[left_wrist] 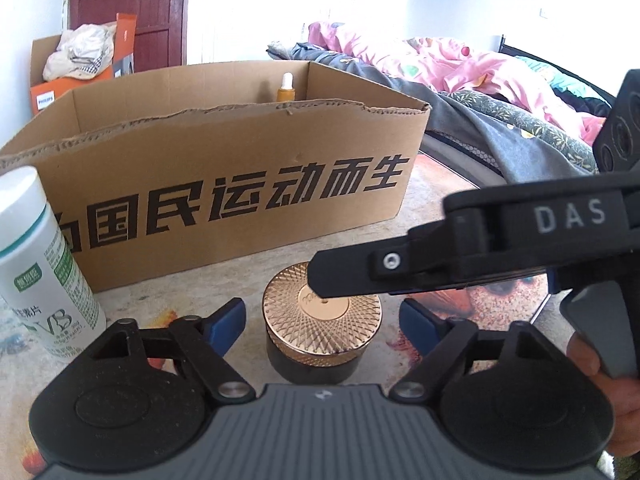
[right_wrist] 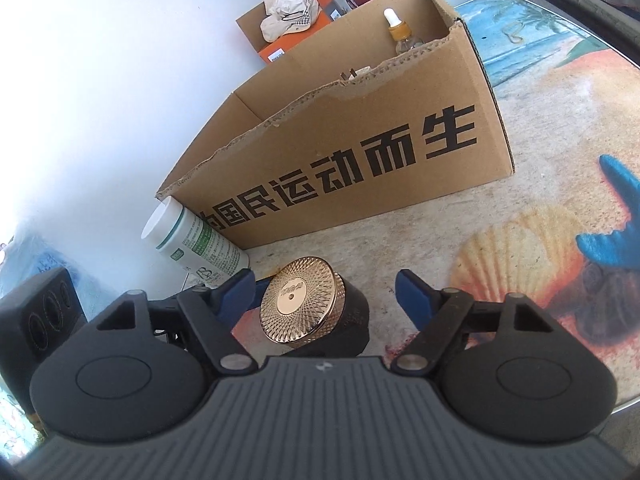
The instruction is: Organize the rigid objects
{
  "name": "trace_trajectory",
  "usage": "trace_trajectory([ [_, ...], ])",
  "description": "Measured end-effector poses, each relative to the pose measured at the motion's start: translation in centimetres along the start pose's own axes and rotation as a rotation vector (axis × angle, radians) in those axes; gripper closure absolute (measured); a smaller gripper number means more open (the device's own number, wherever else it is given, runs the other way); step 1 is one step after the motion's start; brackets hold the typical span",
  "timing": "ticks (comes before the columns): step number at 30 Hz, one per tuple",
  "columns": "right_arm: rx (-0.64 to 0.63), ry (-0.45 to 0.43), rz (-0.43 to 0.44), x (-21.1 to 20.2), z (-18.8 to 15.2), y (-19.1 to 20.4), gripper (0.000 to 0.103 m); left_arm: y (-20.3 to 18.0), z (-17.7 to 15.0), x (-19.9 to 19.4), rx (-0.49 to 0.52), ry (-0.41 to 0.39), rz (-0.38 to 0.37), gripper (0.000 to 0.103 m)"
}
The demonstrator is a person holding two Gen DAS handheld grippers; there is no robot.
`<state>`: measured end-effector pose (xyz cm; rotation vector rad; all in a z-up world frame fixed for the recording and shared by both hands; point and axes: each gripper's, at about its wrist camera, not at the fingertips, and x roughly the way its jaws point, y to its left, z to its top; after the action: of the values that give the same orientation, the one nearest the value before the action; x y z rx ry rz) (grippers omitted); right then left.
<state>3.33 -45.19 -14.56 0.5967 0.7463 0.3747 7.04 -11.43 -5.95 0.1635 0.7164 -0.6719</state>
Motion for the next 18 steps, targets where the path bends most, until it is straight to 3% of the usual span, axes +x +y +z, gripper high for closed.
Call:
trace_trajectory([
  [4,0.003,0.021,-0.002,0.4,-0.1,0.1,0.051,-0.5,0.1,0.3,0.023,0.005,0.015,0.036],
  [7,0.003,0.03,-0.011,0.5,-0.2,0.1,0.059,-0.5,-0.1,0.2,0.02,0.0,0.025,0.042],
  [12,0.002,0.043,-0.011,0.2,-0.2,0.4,0.066,-0.8,-0.4,-0.5,0.035,0.005,0.032,0.045],
  [18,-0.012,0.064,-0.015,-0.2,-0.6,0.9,0.065,-1.2,-0.9,-1.2,0.049,0.027,0.033,0.044],
])
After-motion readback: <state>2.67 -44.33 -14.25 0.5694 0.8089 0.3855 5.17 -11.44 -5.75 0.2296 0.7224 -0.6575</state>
